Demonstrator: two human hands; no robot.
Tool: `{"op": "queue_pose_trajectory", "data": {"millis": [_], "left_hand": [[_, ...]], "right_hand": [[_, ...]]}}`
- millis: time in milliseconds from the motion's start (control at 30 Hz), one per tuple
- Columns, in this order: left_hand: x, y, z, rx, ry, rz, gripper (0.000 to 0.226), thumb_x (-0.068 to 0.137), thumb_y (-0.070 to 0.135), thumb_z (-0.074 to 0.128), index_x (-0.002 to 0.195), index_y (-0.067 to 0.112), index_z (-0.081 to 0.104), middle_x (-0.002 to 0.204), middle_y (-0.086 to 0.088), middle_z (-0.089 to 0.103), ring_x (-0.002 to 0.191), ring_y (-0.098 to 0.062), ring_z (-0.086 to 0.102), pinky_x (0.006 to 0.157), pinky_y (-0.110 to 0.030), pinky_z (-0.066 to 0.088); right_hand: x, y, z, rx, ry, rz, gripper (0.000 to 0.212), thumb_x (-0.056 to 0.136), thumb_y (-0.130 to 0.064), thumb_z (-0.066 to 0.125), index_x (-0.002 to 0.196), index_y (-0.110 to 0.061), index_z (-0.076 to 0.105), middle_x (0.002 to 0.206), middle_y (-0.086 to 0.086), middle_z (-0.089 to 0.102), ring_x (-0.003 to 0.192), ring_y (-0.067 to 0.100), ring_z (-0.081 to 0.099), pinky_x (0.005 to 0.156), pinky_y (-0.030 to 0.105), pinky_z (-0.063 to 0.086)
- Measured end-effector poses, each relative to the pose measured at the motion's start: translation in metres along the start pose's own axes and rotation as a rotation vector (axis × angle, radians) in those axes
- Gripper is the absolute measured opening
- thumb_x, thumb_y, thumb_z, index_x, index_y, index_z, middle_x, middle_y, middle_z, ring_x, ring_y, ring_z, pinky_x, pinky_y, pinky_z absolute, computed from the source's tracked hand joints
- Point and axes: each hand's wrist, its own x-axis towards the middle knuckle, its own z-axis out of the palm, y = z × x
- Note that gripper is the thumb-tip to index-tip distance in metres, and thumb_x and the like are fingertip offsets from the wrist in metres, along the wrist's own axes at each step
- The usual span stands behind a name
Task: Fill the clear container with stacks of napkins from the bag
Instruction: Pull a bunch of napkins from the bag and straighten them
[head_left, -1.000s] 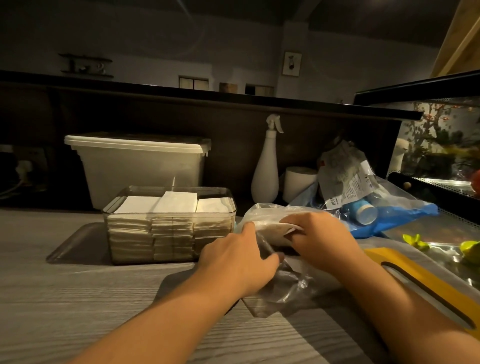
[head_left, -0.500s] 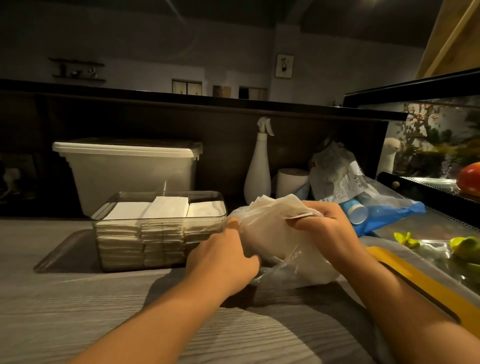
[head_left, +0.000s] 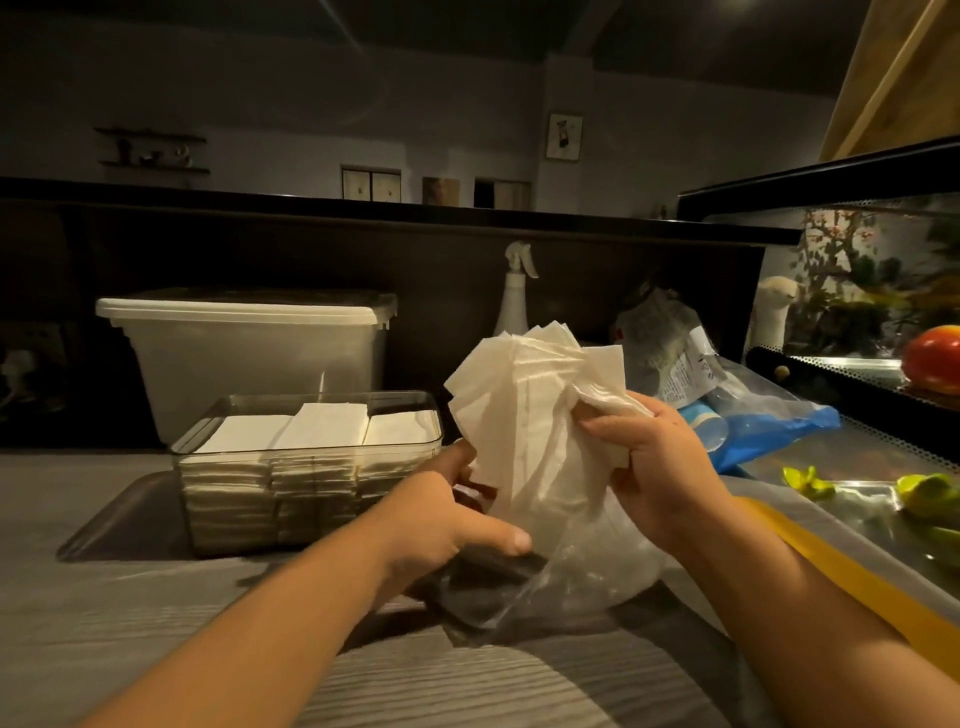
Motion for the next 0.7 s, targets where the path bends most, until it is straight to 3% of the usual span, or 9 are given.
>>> {"op": "queue_pose_trajectory", "data": {"millis": [100, 200, 300, 400, 500, 600, 700], "left_hand": [[-0.008, 0.005, -0.004, -0.385, -0.129, 0.053, 0.069, 0.068, 0.003, 0.082, 0.129, 0.022, 0.057, 0.114, -0.007, 0.073, 0.106, -0.026, 0.07, 0.092, -0.041, 0.055], [-0.007, 0.007, 0.001, -0.563, -0.021, 0.074, 0.047, 0.076, 0.019, 0.076, 0.122, 0.023, 0.065, 0.111, -0.012, 0.074, 0.105, -0.031, 0.07, 0.095, -0.053, 0.052], [-0.009, 0.007, 0.006, -0.638, 0.021, 0.058, 0.038, 0.073, 0.027, 0.077, 0.11, 0.025, 0.072, 0.107, -0.014, 0.075, 0.1, -0.034, 0.071, 0.097, -0.058, 0.049], [-0.011, 0.01, 0.007, -0.634, 0.056, 0.061, 0.03, 0.07, 0.02, 0.071, 0.1, 0.024, 0.075, 0.098, -0.014, 0.076, 0.094, -0.034, 0.071, 0.09, -0.056, 0.053], [-0.009, 0.01, 0.007, -0.616, 0.088, 0.027, 0.034, 0.076, 0.013, 0.069, 0.108, 0.023, 0.07, 0.099, -0.013, 0.076, 0.098, -0.034, 0.07, 0.088, -0.052, 0.054], [-0.005, 0.007, 0.008, -0.601, 0.146, -0.034, 0.026, 0.086, 0.011, 0.066, 0.111, 0.019, 0.069, 0.099, -0.013, 0.076, 0.1, -0.035, 0.069, 0.089, -0.053, 0.054], [-0.005, 0.006, 0.005, -0.589, 0.122, -0.061, 0.022, 0.083, 0.01, 0.068, 0.101, 0.018, 0.077, 0.1, -0.013, 0.076, 0.1, -0.034, 0.07, 0.091, -0.053, 0.053]], "right_hand": [[0.001, 0.002, 0.004, 0.079, -0.07, 0.046, 0.025, 0.084, -0.007, 0.063, 0.108, -0.003, 0.071, 0.1, 0.014, 0.072, 0.098, 0.034, 0.066, 0.08, 0.041, 0.053], [-0.003, 0.003, 0.011, 0.142, -0.132, 0.086, 0.037, 0.083, -0.013, 0.066, 0.12, -0.007, 0.068, 0.112, 0.016, 0.073, 0.102, 0.033, 0.071, 0.08, 0.041, 0.059], [-0.009, 0.003, 0.019, 0.157, -0.17, 0.106, 0.03, 0.088, -0.009, 0.065, 0.119, -0.012, 0.068, 0.108, 0.011, 0.075, 0.097, 0.028, 0.073, 0.071, 0.035, 0.059], [-0.012, 0.007, 0.026, 0.103, -0.163, 0.092, 0.025, 0.09, -0.009, 0.066, 0.115, -0.014, 0.068, 0.105, 0.009, 0.075, 0.094, 0.026, 0.074, 0.072, 0.034, 0.059], [-0.011, 0.012, 0.027, -0.044, -0.09, 0.04, 0.02, 0.09, -0.017, 0.07, 0.11, -0.02, 0.07, 0.098, 0.002, 0.076, 0.09, 0.019, 0.075, 0.075, 0.034, 0.059], [-0.01, 0.016, 0.027, -0.231, -0.016, -0.004, 0.019, 0.085, -0.025, 0.076, 0.104, -0.024, 0.071, 0.089, -0.006, 0.076, 0.081, 0.01, 0.074, 0.065, 0.023, 0.058], [-0.009, 0.016, 0.026, -0.26, 0.011, -0.016, 0.025, 0.081, -0.026, 0.08, 0.103, -0.025, 0.069, 0.092, -0.004, 0.075, 0.079, 0.009, 0.073, 0.061, 0.022, 0.057]]}}
